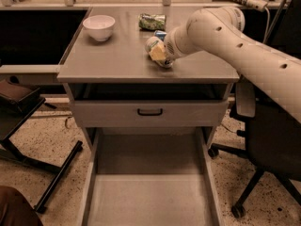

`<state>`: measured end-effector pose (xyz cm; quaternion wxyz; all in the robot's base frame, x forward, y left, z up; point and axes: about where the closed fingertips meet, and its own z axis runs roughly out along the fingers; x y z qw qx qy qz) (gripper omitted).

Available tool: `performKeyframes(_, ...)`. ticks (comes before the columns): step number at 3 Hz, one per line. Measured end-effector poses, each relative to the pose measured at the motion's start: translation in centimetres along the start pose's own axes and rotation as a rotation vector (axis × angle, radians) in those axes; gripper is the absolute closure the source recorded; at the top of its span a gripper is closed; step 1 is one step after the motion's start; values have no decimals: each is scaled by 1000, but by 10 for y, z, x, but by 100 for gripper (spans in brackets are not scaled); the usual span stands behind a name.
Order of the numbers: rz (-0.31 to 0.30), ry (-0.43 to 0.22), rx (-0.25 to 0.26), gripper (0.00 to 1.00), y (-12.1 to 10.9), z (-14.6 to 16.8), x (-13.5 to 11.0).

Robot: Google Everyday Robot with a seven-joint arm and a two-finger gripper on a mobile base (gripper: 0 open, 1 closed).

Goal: Pick 7up can from middle drawer and place on counter

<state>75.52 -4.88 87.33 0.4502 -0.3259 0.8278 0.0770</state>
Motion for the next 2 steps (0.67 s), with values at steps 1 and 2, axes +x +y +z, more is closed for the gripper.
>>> performKeyframes(1,0,0,0,0,0,0,0)
performKeyframes(2,0,0,0,0,0,0,0)
